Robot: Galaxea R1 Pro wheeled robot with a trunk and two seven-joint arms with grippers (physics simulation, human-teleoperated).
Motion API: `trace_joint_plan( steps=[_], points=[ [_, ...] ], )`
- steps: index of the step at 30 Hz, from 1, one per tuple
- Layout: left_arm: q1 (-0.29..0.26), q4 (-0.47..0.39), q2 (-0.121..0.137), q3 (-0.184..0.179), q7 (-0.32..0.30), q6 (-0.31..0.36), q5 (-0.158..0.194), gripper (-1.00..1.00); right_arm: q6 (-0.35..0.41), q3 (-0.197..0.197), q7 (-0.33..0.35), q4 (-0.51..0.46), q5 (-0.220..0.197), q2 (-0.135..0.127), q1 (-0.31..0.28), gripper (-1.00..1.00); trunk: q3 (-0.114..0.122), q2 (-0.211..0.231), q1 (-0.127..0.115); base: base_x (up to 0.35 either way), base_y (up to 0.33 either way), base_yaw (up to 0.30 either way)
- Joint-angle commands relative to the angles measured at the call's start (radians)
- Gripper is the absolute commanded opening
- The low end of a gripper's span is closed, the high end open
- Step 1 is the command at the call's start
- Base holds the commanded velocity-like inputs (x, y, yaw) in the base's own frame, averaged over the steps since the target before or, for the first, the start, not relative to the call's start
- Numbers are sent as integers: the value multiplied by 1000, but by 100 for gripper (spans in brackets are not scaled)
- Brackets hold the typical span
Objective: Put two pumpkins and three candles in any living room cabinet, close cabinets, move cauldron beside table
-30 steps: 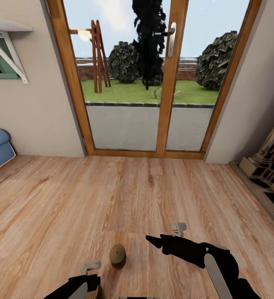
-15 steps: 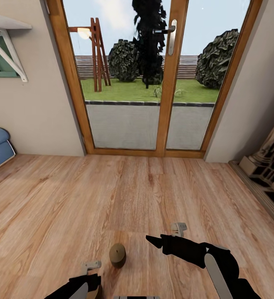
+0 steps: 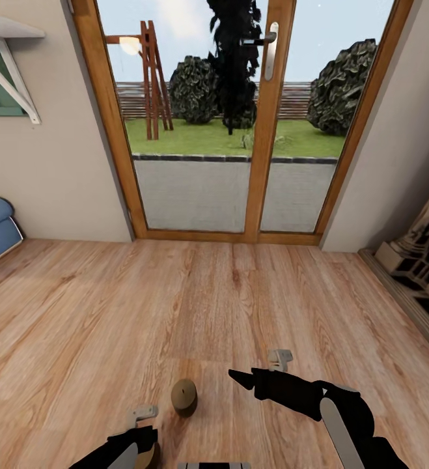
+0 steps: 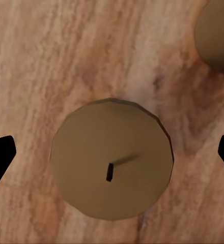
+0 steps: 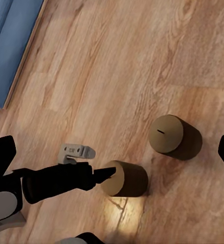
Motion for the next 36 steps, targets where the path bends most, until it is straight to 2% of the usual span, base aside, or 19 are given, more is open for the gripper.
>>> trace_joint_plan(
  steps=[1, 3, 7, 11, 14, 19, 26, 30, 36],
  points=[
    [-1, -4, 1, -8, 8, 3, 6, 100, 4, 0, 2, -1, 1, 0, -1, 100, -1, 0, 0, 0, 0, 0],
    [-1, -4, 2, -8, 8, 2, 6, 100, 4, 0, 2, -1, 1, 0, -1, 100, -1, 0, 0, 0, 0, 0],
    [-1, -5, 2, -7, 8, 2, 6, 100, 4, 0, 2, -1, 1, 0, -1, 100, -16, -1, 2, 0, 0, 0],
    [-2, -7, 2, -7, 9, 2, 2, 100, 4, 0, 2, -1, 1, 0, -1, 100, -16, -1, 2, 0, 0, 0],
    [-3, -6, 2, -6, 10, 0, -42, 100, 4, 0, 2, -1, 1, 0, -1, 100, -16, -1, 2, 0, 0, 0],
    [-4, -7, 2, -5, 16, -20, -75, 100, 4, 0, 2, -1, 1, 0, -1, 100, -24, -2, 2, 0, 0, 0],
    [-4, -8, 0, -4, 21, -30, -82, 100, 4, 0, 2, -1, 1, 0, -1, 100, -28, -2, 3, 0, 0, 0],
    [-4, -9, -1, -3, 23, -30, -83, 100, 4, 0, 2, -1, 1, 0, -1, 100, -43, -3, 5, 0, 0, 0],
    [-4, -12, -1, -2, 28, -31, -84, 100, 3, 0, 2, -1, 0, 0, -1, 100, -43, -3, 5, 0, 0, 0]
  ],
)
